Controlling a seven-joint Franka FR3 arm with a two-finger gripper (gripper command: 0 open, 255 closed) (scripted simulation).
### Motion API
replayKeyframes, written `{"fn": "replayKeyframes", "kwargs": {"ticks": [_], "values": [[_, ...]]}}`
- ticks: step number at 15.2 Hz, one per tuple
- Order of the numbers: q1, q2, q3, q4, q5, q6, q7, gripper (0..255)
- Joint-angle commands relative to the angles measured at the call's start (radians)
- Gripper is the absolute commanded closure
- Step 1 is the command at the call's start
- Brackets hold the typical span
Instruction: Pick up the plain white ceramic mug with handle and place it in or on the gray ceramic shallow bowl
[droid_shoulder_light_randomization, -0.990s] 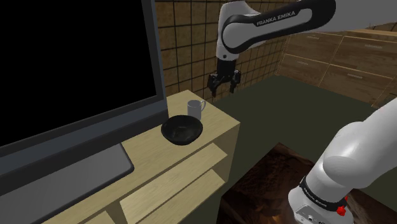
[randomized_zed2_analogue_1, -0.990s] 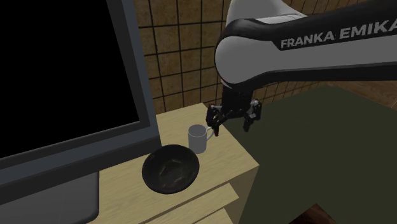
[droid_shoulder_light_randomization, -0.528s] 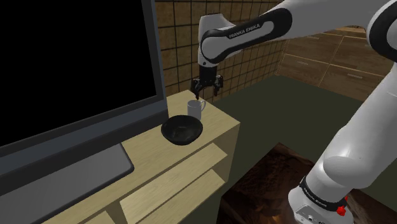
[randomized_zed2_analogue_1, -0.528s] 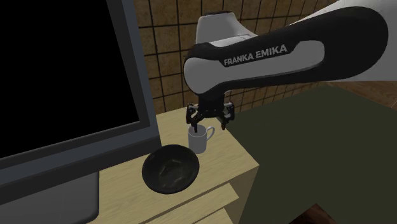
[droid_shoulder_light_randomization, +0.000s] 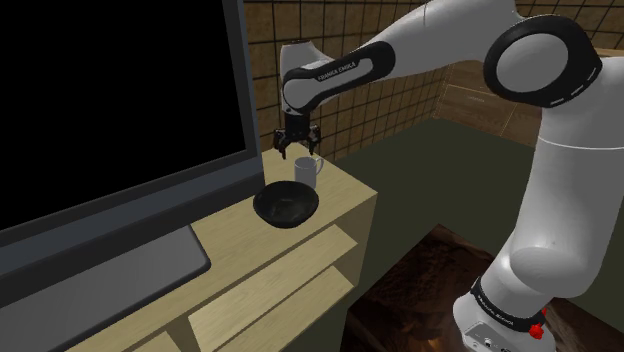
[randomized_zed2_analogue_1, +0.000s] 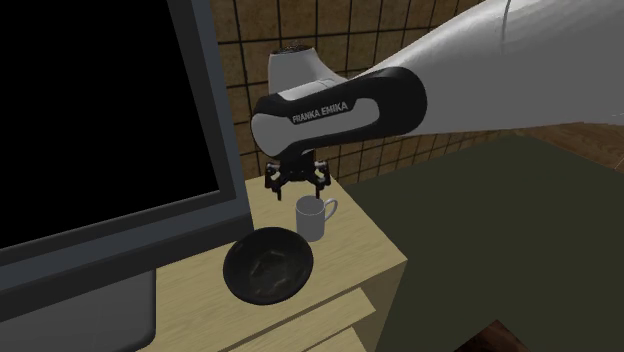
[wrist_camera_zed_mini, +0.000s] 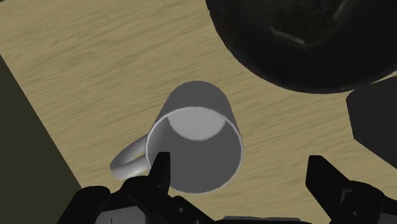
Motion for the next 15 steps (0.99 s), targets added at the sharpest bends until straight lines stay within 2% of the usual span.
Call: {"fn": "replayKeyframes", "kwargs": {"ticks": [1, 8, 15], "values": [[0.005, 0.043, -0.003, 0.032, -0.011, 0.014, 0.015, 0], [0.006, 0.081, -0.008, -0.004, -0.021, 0.087, 0.021, 0], [0.006, 0.081, -0.008, -0.004, -0.021, 0.087, 0.021, 0]]}}
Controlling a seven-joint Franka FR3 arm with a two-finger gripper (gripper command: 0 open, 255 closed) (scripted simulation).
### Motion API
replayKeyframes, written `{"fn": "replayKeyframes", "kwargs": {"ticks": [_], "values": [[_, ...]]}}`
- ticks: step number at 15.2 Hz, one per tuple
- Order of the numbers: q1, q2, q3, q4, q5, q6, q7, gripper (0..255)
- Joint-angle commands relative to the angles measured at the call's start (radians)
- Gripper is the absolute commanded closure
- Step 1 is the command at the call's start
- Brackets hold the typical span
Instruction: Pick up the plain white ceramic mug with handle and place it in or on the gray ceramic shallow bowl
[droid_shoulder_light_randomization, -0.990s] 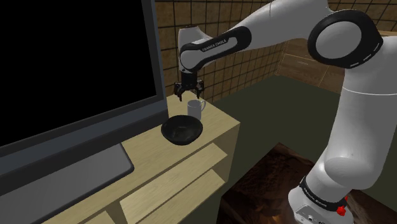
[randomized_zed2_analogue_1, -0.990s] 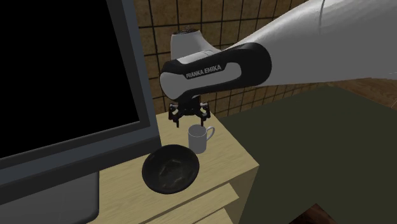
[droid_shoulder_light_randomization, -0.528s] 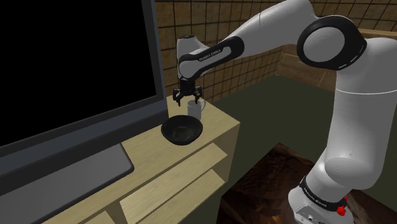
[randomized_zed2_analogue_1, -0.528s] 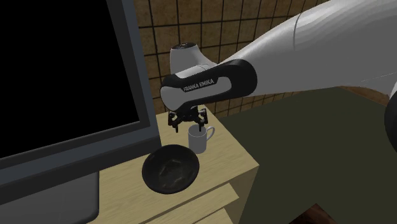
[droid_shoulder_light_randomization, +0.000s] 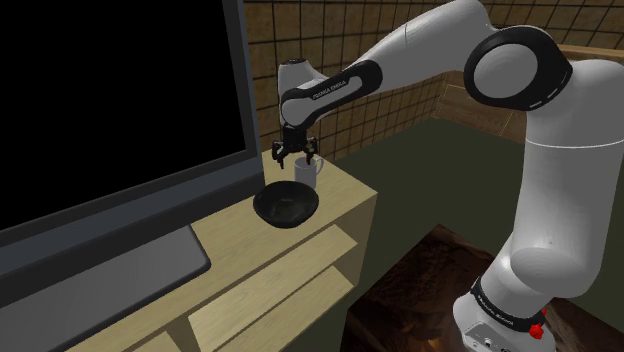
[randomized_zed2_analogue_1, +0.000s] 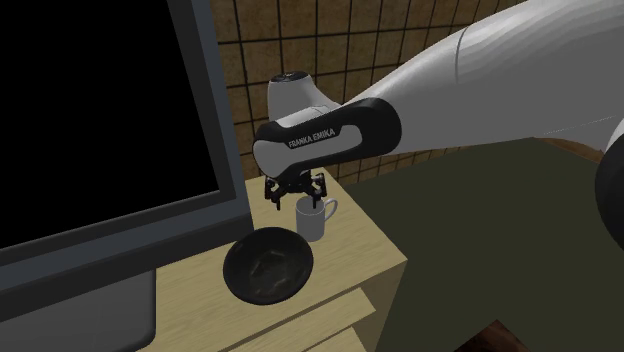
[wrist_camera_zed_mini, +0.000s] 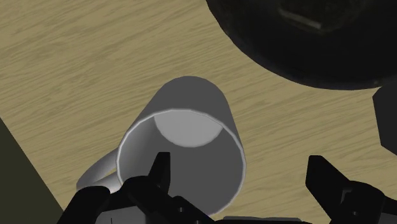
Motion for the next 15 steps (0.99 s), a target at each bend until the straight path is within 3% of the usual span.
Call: {"fn": "replayKeyframes", "kwargs": {"ticks": [1, 2, 11, 15], "values": [[0.000, 0.000, 0.000, 0.000, 0.000, 0.000, 0.000, 0], [0.000, 0.000, 0.000, 0.000, 0.000, 0.000, 0.000, 255], [0.000, 0.000, 0.000, 0.000, 0.000, 0.000, 0.000, 255], [-0.001, -0.021, 0.002, 0.026, 0.006, -0.046, -0.005, 255]]}}
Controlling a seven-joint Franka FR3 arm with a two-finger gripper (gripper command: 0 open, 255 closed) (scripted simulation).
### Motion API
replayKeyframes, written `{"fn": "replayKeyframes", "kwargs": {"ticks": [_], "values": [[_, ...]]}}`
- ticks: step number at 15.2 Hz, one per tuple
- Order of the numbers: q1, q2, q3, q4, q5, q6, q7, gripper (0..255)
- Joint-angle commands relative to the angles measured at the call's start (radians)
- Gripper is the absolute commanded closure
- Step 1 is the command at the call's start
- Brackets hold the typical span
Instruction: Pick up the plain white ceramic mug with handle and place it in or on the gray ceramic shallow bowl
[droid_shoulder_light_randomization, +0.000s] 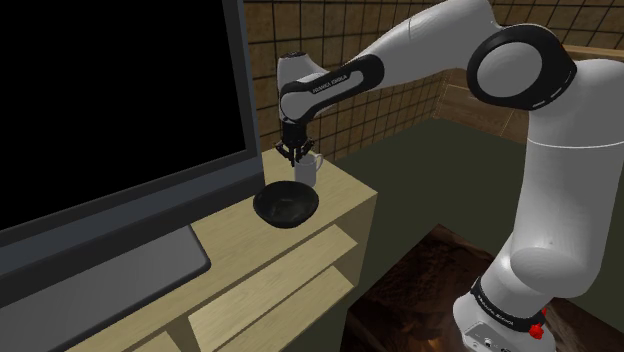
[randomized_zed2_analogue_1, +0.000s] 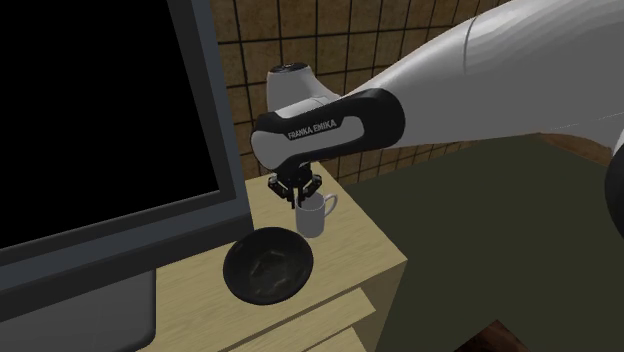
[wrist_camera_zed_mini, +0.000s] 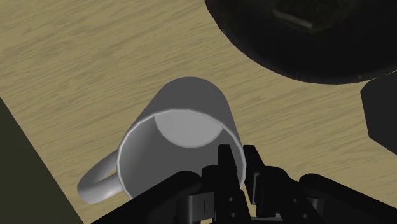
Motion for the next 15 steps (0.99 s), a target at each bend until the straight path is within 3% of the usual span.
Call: {"fn": "replayKeyframes", "kwargs": {"ticks": [1, 15], "values": [[-0.001, -0.013, 0.001, 0.011, 0.003, -0.023, -0.003, 255], [-0.001, -0.058, 0.006, 0.137, 0.018, -0.194, -0.018, 255]]}}
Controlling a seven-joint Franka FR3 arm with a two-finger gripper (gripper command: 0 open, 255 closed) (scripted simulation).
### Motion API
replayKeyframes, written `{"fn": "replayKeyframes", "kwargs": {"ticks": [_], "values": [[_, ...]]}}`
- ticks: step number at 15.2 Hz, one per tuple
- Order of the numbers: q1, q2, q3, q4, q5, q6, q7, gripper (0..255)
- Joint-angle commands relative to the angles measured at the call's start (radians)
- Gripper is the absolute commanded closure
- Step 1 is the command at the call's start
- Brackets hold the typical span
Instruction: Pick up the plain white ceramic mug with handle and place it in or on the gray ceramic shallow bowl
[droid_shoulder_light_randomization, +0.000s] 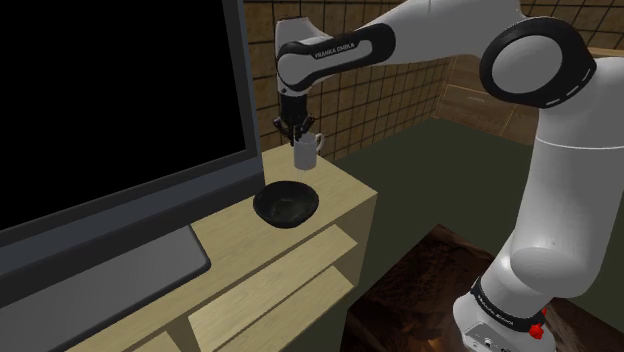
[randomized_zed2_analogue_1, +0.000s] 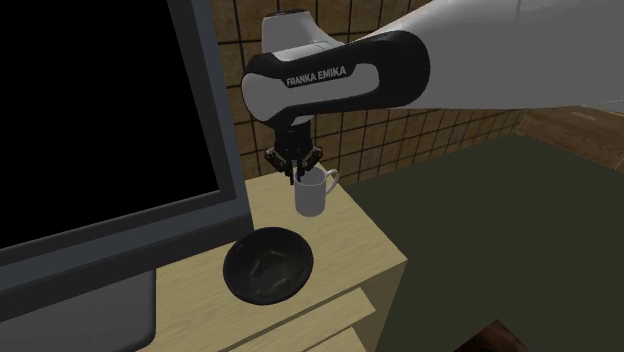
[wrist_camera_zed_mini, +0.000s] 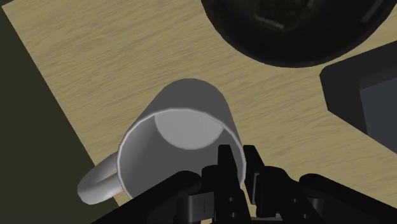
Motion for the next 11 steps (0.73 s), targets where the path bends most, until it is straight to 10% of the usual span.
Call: {"fn": "replayKeyframes", "kwargs": {"ticks": [1, 11], "values": [[0.001, -0.007, 0.001, 0.018, 0.002, -0.025, -0.001, 255], [0.014, -0.029, 0.009, 0.112, 0.005, -0.142, 0.010, 255]]}}
